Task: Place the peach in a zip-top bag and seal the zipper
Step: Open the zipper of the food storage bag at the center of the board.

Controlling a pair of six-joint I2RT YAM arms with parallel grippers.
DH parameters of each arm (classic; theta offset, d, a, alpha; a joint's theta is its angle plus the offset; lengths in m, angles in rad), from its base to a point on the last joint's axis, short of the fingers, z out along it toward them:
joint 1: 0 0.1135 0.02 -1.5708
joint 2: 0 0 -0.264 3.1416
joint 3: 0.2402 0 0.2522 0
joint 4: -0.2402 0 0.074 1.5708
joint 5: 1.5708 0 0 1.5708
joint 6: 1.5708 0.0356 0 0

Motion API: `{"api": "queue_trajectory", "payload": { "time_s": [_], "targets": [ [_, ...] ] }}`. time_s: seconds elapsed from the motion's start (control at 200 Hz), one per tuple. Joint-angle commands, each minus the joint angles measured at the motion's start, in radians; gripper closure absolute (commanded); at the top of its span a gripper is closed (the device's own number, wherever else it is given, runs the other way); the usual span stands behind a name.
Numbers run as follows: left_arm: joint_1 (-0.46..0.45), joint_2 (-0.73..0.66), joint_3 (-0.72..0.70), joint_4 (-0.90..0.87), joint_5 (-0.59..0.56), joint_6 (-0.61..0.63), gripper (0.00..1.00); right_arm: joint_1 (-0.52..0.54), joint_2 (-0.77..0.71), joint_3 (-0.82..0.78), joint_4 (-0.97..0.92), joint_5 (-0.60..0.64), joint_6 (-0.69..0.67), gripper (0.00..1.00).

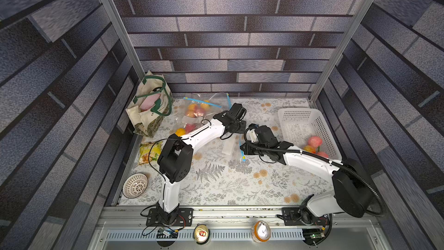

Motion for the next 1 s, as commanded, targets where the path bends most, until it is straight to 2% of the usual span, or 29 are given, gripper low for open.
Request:
{"api": "queue_trajectory", "payload": {
  "time_s": [0.0,0.992],
  "targets": [
    [0.007,-0.003,-0.006,0.006,0.001,-0.005,0.77,0.008,-0.008,0.016,-0.014,-0.005,-0.014,1.00],
    [-0.016,0.003,-0.062,-0.036,0.020,-0.001,0.79,0.007,-0.011,0.034,-0.027,0.027,-0.018,1.00]
  ]
}}
